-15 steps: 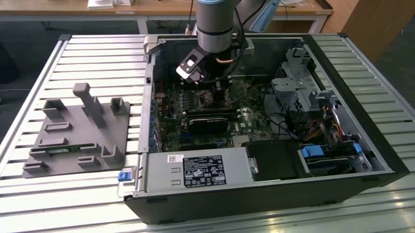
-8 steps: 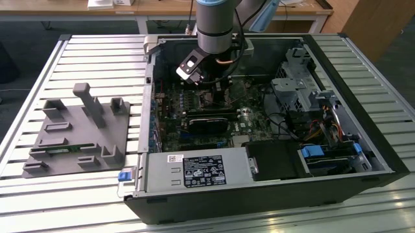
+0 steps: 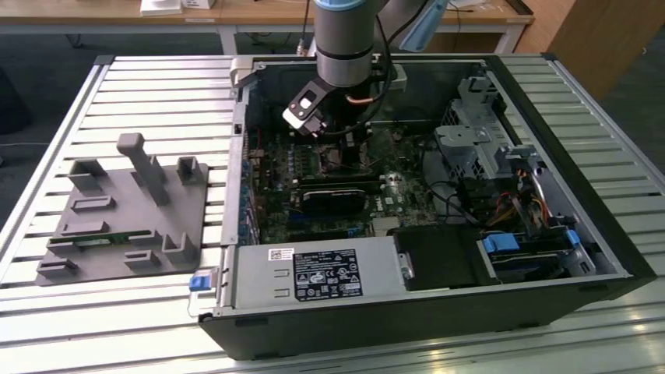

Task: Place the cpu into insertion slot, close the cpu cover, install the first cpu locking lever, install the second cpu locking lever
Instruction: 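Place the cpu into insertion slot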

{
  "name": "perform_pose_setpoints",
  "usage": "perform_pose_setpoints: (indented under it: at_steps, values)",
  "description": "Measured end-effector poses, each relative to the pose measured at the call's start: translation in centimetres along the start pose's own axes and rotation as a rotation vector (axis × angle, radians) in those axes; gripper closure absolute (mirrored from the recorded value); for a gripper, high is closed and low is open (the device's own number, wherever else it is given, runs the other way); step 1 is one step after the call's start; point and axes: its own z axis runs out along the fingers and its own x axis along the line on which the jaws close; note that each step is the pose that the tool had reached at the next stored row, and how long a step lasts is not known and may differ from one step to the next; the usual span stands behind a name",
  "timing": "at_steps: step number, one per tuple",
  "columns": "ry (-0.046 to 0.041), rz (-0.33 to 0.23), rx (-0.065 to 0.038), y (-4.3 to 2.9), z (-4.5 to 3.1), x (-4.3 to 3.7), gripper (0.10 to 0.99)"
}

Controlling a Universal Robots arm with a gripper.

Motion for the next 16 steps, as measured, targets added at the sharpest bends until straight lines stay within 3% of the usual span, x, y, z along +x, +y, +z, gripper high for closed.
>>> perform_pose_setpoints:
  at_steps: [16]
  values:
    - [-0.0004,0.005,0.000,0.08,0.10,0.00,0.549]
